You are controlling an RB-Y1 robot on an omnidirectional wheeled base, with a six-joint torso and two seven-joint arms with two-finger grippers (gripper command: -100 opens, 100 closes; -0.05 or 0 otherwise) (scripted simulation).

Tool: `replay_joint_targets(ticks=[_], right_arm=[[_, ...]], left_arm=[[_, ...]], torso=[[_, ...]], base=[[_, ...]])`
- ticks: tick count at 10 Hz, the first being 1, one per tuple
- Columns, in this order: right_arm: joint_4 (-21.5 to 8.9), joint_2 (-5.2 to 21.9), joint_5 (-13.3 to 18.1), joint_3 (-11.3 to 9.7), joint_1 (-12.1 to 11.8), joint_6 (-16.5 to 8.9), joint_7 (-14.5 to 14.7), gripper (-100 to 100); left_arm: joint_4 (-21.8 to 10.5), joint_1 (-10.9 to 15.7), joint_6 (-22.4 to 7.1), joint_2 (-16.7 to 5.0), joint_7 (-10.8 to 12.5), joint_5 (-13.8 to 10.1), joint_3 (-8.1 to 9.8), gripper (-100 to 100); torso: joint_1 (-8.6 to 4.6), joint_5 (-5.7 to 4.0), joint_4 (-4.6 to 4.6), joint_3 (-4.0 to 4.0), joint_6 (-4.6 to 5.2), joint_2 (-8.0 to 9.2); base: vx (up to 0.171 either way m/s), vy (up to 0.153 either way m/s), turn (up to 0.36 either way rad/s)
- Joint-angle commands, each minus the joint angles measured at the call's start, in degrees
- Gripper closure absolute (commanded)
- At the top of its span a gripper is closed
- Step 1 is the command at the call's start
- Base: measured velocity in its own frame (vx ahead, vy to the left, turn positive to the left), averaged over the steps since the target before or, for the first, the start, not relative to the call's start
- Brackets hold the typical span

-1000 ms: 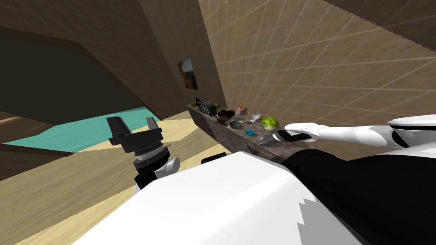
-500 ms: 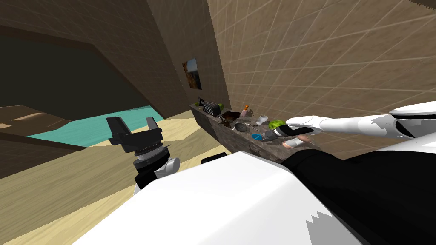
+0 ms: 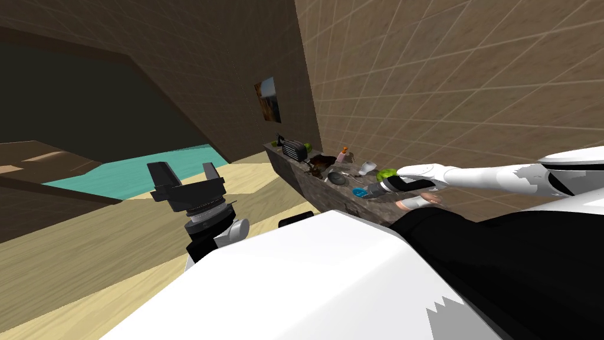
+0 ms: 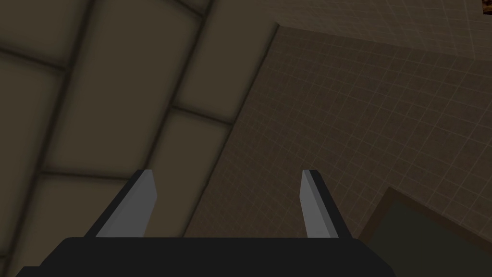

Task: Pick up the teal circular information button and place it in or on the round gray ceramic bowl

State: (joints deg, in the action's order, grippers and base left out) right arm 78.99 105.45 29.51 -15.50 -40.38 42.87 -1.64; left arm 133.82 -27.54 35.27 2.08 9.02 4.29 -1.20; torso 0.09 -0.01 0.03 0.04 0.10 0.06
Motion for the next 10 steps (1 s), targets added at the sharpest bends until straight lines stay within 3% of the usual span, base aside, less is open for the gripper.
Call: replay_joint_targets(ticks=[1,3,4,8,9,10], right_arm=[[-0.5,-1.8,1.0,-0.5,0.2,-0.3,0.2,-100],[-0.3,-1.3,0.1,-0.3,-0.4,-0.6,0.9,-100],[-0.4,-1.4,0.3,-0.4,-0.3,-0.5,0.7,100],[-0.4,-1.3,0.3,-0.3,-0.3,-0.6,0.7,100],[-0.4,-1.3,0.3,-0.3,-0.3,-0.6,0.7,0],[-0.2,0.4,0.4,0.2,0.5,0.7,-0.6,100]], left_arm=[[0.0,0.0,0.0,0.0,0.0,0.0,0.00,0],[0.0,0.0,0.0,0.0,0.0,0.0,0.00,0],[0.0,0.0,0.0,0.0,0.0,0.0,0.00,0],[0.0,0.0,0.0,0.0,0.0,0.0,0.00,0],[0.0,0.0,0.0,0.0,0.0,0.0,0.00,0],[0.0,0.0,0.0,0.0,0.0,0.0,0.00,0]], torso=[[0.00,0.00,0.00,0.00,0.00,0.00],[-0.02,-0.01,0.00,0.01,0.00,0.01],[-0.02,0.00,0.01,0.02,0.00,0.04],[-0.03,-0.05,-0.01,0.02,0.02,0.06],[-0.04,-0.05,-0.01,0.02,0.02,0.06],[-0.04,-0.05,-0.01,0.02,0.02,0.06]], base=[[0.018,0.004,0.057],[0.011,-0.001,0.017],[0.000,0.000,0.000],[0.000,0.000,0.000],[0.000,0.000,0.000],[-0.023,-0.004,-0.119]])
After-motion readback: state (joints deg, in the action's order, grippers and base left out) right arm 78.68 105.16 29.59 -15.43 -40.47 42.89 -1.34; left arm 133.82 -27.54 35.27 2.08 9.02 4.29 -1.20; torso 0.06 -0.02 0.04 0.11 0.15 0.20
